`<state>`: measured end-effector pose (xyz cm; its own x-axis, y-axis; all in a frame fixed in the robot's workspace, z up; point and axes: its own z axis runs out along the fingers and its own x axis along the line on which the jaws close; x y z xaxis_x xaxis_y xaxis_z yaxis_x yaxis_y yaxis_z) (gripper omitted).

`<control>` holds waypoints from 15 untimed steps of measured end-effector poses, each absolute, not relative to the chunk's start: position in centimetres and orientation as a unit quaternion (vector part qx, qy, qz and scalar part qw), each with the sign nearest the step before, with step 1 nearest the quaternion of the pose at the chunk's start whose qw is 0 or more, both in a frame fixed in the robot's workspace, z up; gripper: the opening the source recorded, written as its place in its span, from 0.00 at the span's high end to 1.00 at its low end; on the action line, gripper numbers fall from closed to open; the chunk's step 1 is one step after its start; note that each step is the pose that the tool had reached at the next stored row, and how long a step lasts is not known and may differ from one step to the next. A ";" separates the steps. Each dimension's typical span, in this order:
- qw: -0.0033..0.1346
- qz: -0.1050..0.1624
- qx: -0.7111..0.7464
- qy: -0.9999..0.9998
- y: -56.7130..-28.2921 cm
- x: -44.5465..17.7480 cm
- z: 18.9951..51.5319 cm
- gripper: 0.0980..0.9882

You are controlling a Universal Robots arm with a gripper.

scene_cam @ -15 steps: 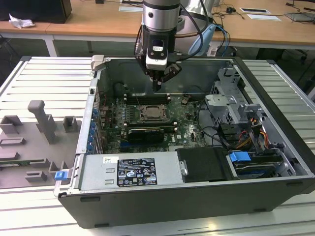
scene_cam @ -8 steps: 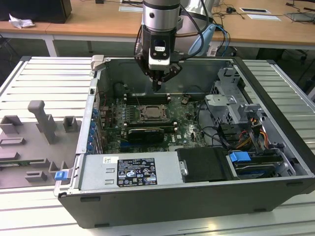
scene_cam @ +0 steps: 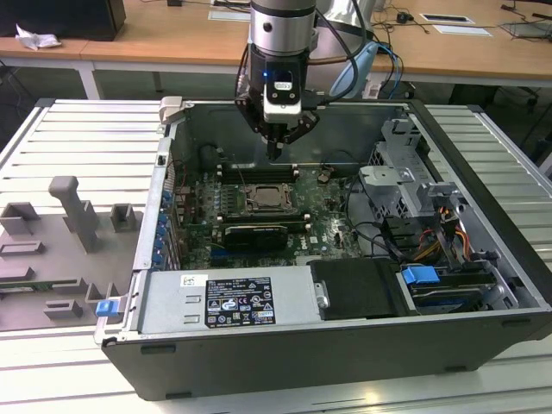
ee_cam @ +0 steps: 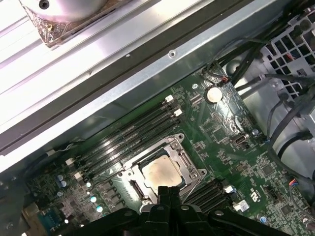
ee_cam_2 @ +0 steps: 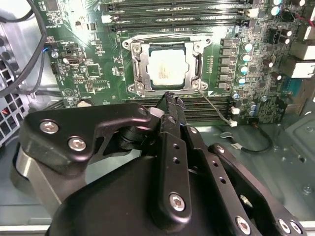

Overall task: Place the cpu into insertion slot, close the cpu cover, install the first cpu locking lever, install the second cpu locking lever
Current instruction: 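Install the first cpu locking lever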

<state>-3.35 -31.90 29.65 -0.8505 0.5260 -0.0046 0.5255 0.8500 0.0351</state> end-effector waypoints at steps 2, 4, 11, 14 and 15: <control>0.007 0.016 0.261 0.965 -31.9 -3.3 29.7 0.99; 0.007 0.016 0.246 0.969 -31.9 -3.4 29.7 0.99; 0.006 0.017 0.209 0.978 -31.9 -3.4 29.7 0.99; 0.006 0.017 0.197 0.980 -31.9 -3.4 29.7 0.99; 0.006 0.017 0.190 0.982 -31.9 -3.4 29.7 0.99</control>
<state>-3.36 -31.90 29.65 -0.9276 0.3736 -0.0046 0.3733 0.9271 0.0351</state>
